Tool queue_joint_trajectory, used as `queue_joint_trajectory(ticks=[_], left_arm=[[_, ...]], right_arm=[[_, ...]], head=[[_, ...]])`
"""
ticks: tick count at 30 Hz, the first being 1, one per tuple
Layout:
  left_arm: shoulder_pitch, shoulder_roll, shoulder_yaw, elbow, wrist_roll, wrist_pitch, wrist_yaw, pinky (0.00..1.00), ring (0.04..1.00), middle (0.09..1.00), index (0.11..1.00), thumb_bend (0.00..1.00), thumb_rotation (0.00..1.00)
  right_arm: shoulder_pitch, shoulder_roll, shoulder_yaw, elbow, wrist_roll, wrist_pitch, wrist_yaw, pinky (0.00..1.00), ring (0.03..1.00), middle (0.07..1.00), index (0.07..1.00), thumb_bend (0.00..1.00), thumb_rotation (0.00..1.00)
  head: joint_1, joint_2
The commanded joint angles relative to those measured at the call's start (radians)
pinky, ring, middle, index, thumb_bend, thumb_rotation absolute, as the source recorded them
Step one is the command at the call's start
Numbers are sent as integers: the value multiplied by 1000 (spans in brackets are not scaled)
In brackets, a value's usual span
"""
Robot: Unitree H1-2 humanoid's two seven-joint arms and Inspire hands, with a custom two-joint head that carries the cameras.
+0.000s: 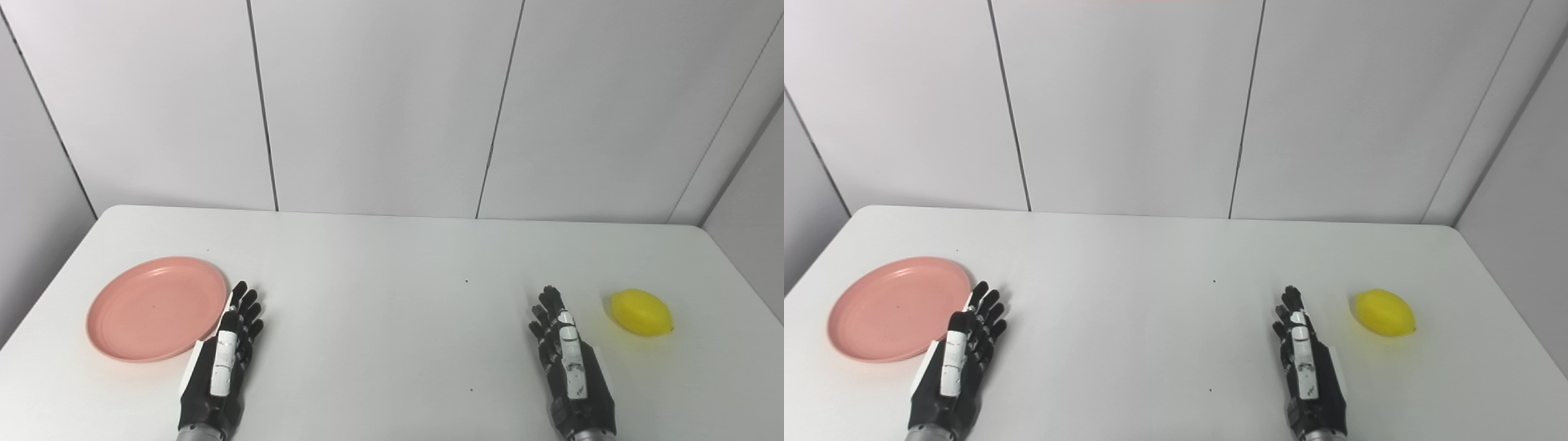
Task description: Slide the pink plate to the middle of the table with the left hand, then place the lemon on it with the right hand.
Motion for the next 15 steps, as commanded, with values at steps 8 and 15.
queue_joint_trajectory(ticks=[8, 15], left_arm=[[11, -38, -19, 51, 26, 30, 25, 1000, 1000, 993, 1000, 881, 953], [7, -70, -36, 78, 60, 6, 42, 1000, 1000, 987, 1000, 866, 953]], right_arm=[[35, -15, -17, 73, 38, -40, 39, 1000, 989, 987, 964, 729, 939], [31, -47, -35, 104, 69, -55, 74, 1000, 1000, 997, 975, 734, 950]], head=[[105, -29], [166, -50]])
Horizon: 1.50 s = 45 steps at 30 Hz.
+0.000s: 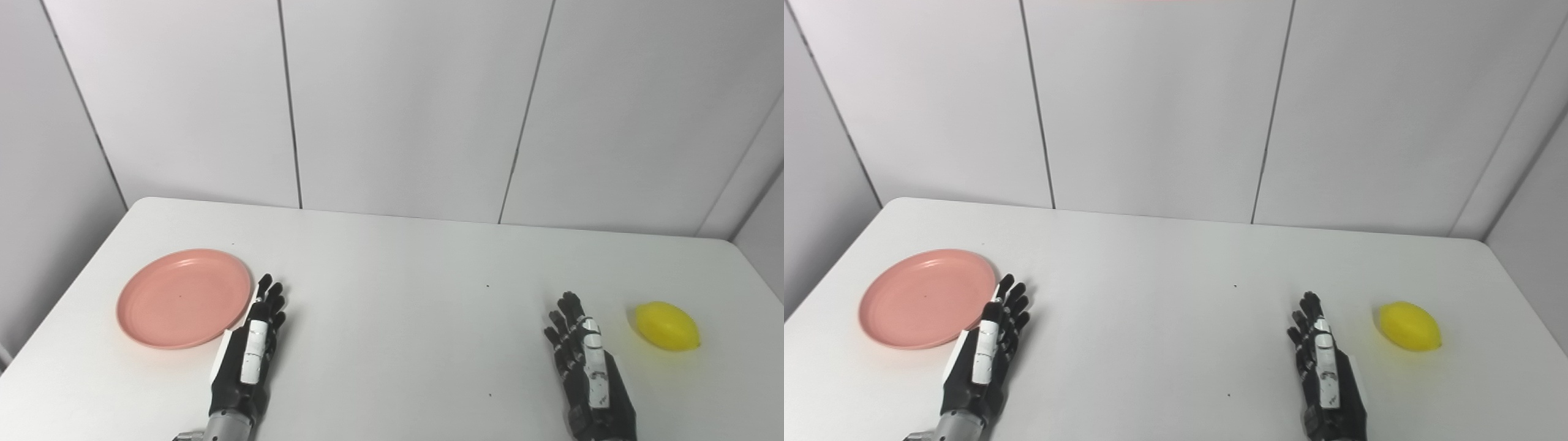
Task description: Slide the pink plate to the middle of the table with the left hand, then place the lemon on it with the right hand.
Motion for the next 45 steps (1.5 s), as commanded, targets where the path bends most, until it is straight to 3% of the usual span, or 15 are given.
queue_joint_trajectory(ticks=[1, 10, 22, 42, 45], left_arm=[[21, -24, -18, 49, 15, 22, 8, 1000, 1000, 987, 1000, 865, 953], [13, -63, -38, 90, 43, -14, 23, 1000, 1000, 995, 1000, 880, 942], [-4, -83, -53, 157, 57, -70, 28, 1000, 1000, 994, 997, 895, 929], [3, -90, -42, 136, 34, -64, 20, 1000, 1000, 997, 999, 889, 922], [-1, -89, -42, 105, 30, -40, 22, 1000, 1000, 997, 998, 899, 924]], right_arm=[[43, -20, -21, 79, 16, -51, 27, 1000, 1000, 997, 975, 735, 950], [40, -47, -43, 92, 44, -41, 48, 1000, 1000, 1000, 997, 713, 963], [22, -71, -64, 155, 74, -72, 83, 1000, 1000, 1000, 1000, 716, 977], [25, -67, -64, 147, 73, -75, 92, 1000, 1000, 1000, 1000, 679, 1000], [22, -66, -62, 155, 67, -79, 89, 1000, 1000, 1000, 1000, 685, 1000]], head=[[19, -6], [100, -37], [140, -75], [153, -89], [160, -92]])
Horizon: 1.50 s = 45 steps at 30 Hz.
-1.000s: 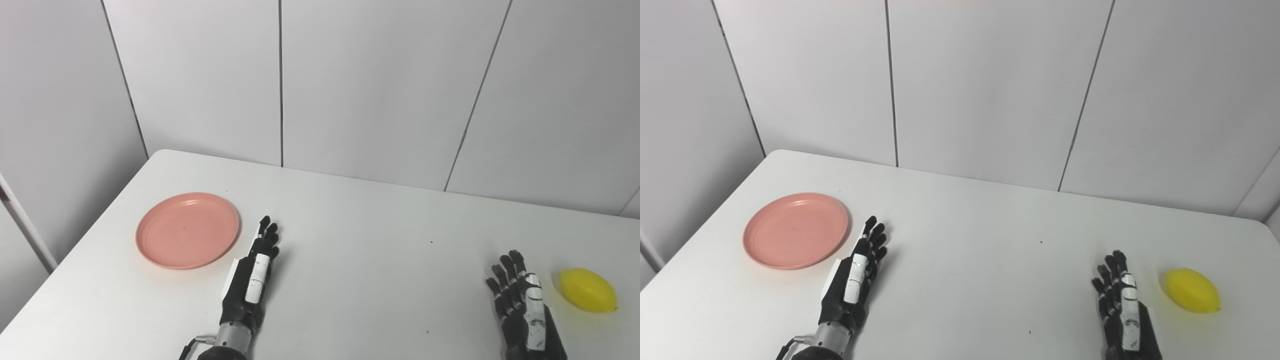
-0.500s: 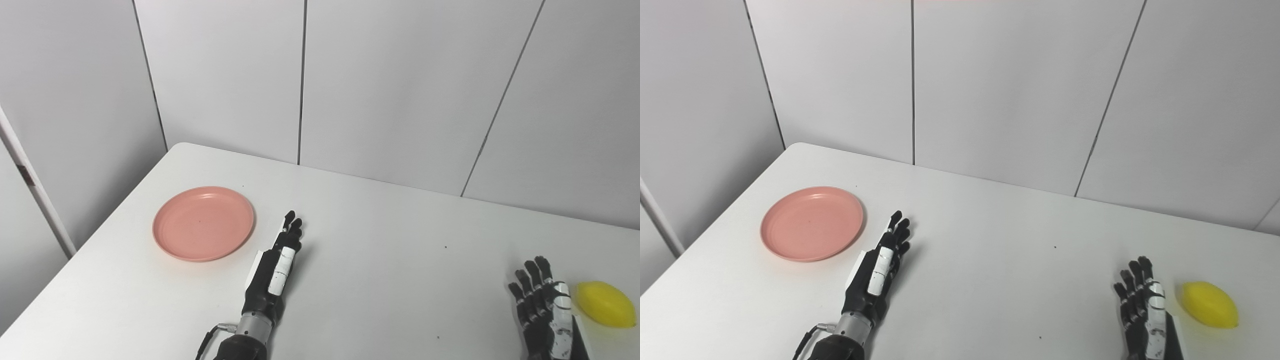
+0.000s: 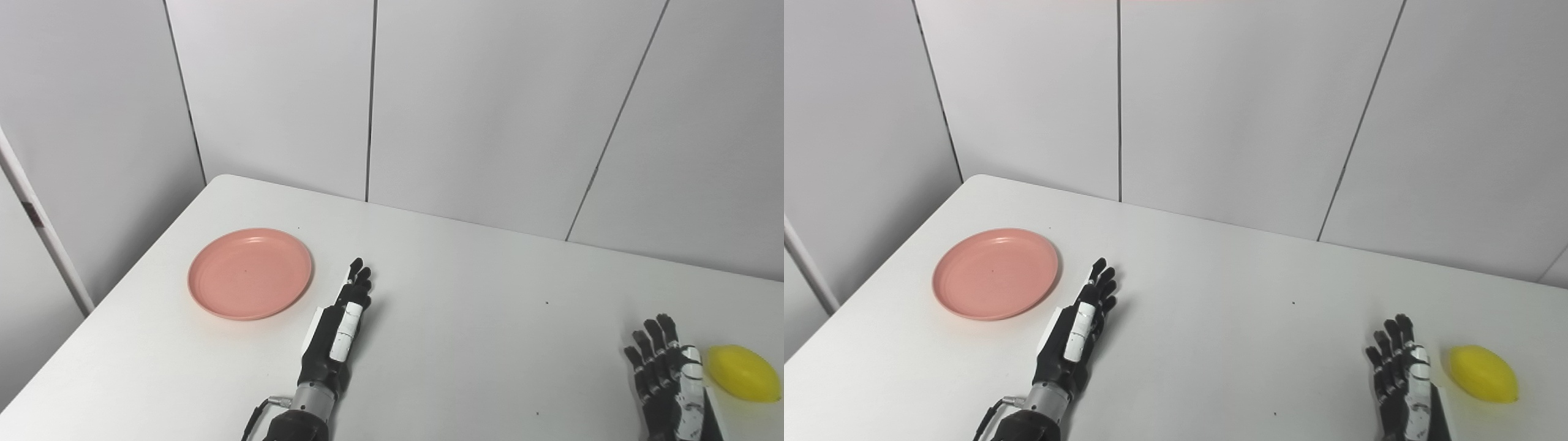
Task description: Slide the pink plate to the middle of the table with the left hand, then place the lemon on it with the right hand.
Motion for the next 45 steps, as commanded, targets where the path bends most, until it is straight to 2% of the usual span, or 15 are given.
queue_joint_trajectory(ticks=[1, 4, 7, 12, 16, 20, 25, 30, 33, 38, 42, 45], left_arm=[[40, -8, -2, 9, -8, 36, -3, 1000, 1000, 995, 996, 904, 927], [31, 1, -9, -30, 2, 60, -4, 1000, 1000, 994, 997, 901, 948], [11, 7, -10, -104, 2, 138, 1, 1000, 1000, 993, 997, 903, 974], [-44, 26, 29, -202, -68, 294, -8, 1000, 996, 980, 976, 987, 990], [-90, 54, 55, -242, -85, 340, -10, 997, 977, 957, 952, 1000, 984], [-133, 84, 71, -260, -88, 343, -14, 940, 926, 914, 923, 1000, 981], [-212, 126, 107, -285, -102, 360, -13, 961, 893, 883, 898, 1000, 1000], [-272, 170, 143, -283, -103, 360, -13, 932, 877, 867, 873, 1000, 1000], [-310, 212, 180, -243, -122, 330, -28, 933, 872, 858, 857, 1000, 1000], [-366, 280, 233, -159, -120, 278, -25, 851, 830, 822, 841, 1000, 996], [-400, 327, 275, -114, -119, 263, -14, 851, 824, 812, 810, 1000, 992], [-424, 362, 311, -73, -128, 249, -15, 807, 802, 797, 802, 1000, 975]], right_arm=[[60, 7, -5, 88, -5, -49, 13, 1000, 1000, 1000, 1000, 687, 1000], [61, 10, -1, 85, -9, -53, 14, 1000, 1000, 1000, 1000, 681, 1000], [60, 19, -1, 84, -4, -51, 12, 1000, 1000, 1000, 1000, 677, 1000], [59, 31, 4, 75, -11, -51, 8, 1000, 1000, 1000, 1000, 662, 1000], [59, 42, 7, 69, -14, -54, 4, 1000, 1000, 1000, 1000, 658, 1000], [55, 48, 6, 72, -16, -51, 0, 1000, 1000, 1000, 1000, 673, 1000], [48, 53, 1, 81, -9, -58, -1, 1000, 1000, 998, 1000, 659, 1000], [47, 55, -4, 87, -1, -61, 4, 1000, 1000, 994, 999, 665, 1000], [46, 57, -6, 89, -2, -57, 0, 1000, 1000, 989, 991, 665, 1000], [45, 59, -5, 95, -8, -64, 0, 1000, 1000, 988, 996, 669, 1000], [45, 62, -7, 96, -8, -59, -3, 1000, 1000, 988, 996, 666, 1000], [45, 61, -6, 98, -10, -60, -1, 1000, 1000, 984, 992, 670, 1000]], head=[[4, -2], [5, -5], [4, -6], [-1, -7], [-8, -9], [-10, -15], [-11, -19], [-8, -21], [-8, -21], [-8, -22], [-10, -22], [-12, -21]])
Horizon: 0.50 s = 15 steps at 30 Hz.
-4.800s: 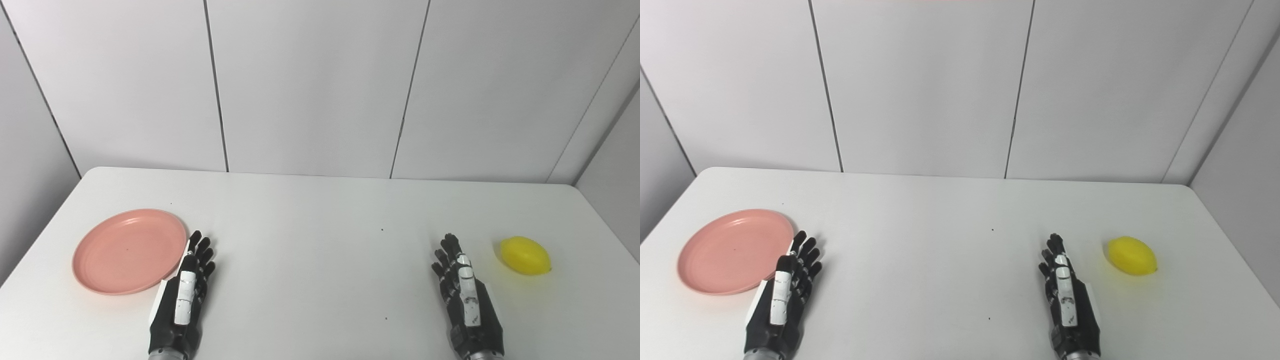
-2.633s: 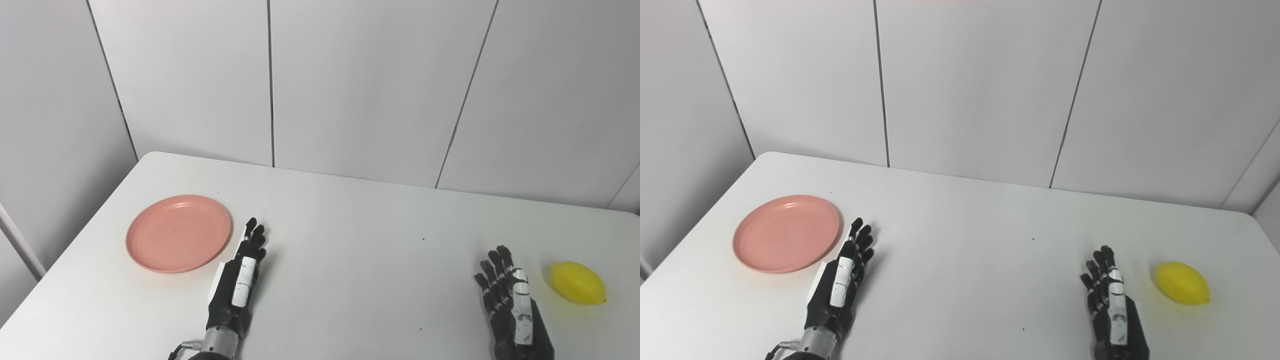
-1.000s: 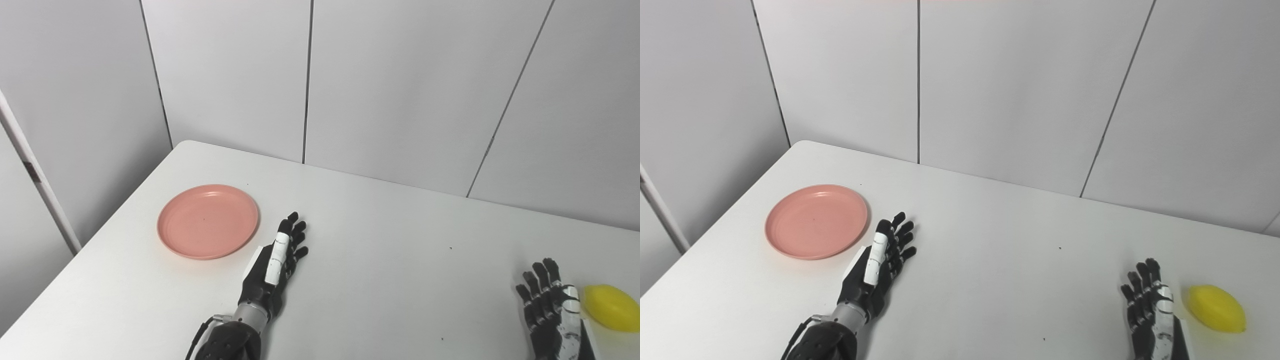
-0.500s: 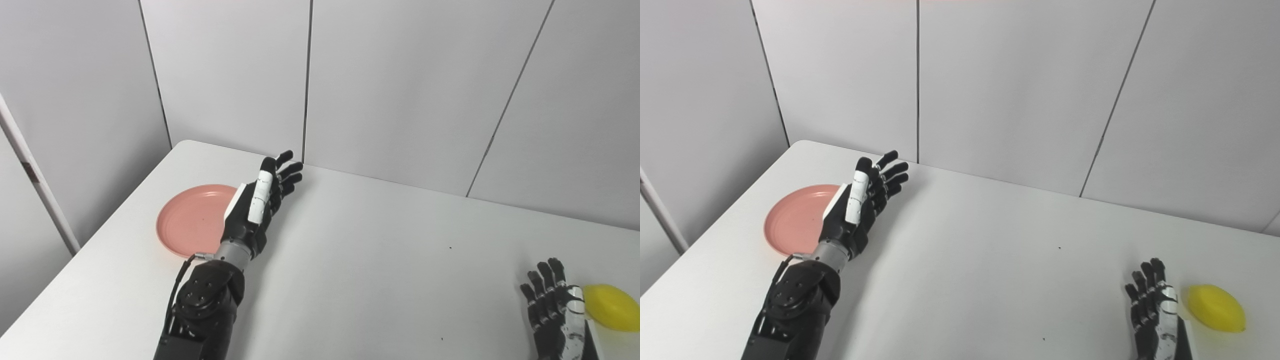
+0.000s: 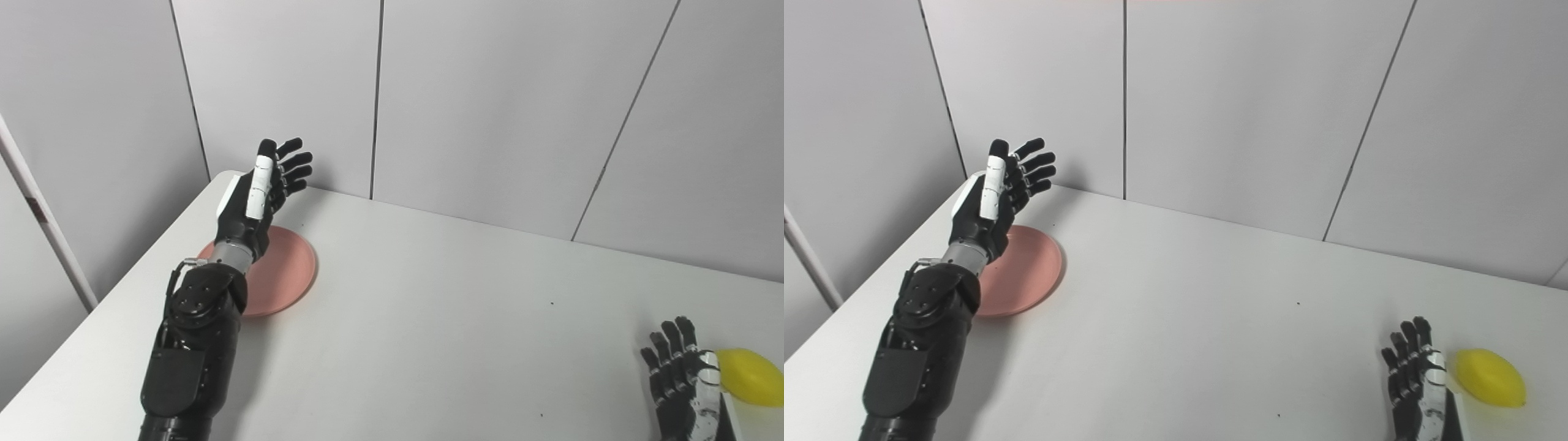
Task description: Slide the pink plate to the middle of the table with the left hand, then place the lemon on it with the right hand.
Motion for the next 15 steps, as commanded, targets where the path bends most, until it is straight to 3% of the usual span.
queue_joint_trajectory(ticks=[1, 8, 15], left_arm=[[-67, 40, 30, 2, -24, -64, 1, 799, 800, 797, 802, 1000, 970], [-98, 95, 82, 72, -28, -54, 13, 742, 760, 755, 769, 1000, 953], [-107, 140, 119, 151, -58, -68, 9, 779, 765, 743, 770, 1000, 925]], right_arm=[[54, 30, 6, 96, 6, -34, 7, 1000, 1000, 984, 992, 671, 1000], [55, 25, 2, 97, 9, -33, 10, 1000, 1000, 975, 982, 672, 1000], [60, 22, 3, 84, 14, -19, 11, 1000, 1000, 975, 985, 666, 1000]], head=[[0, 0], [5, 2], [9, 8]])
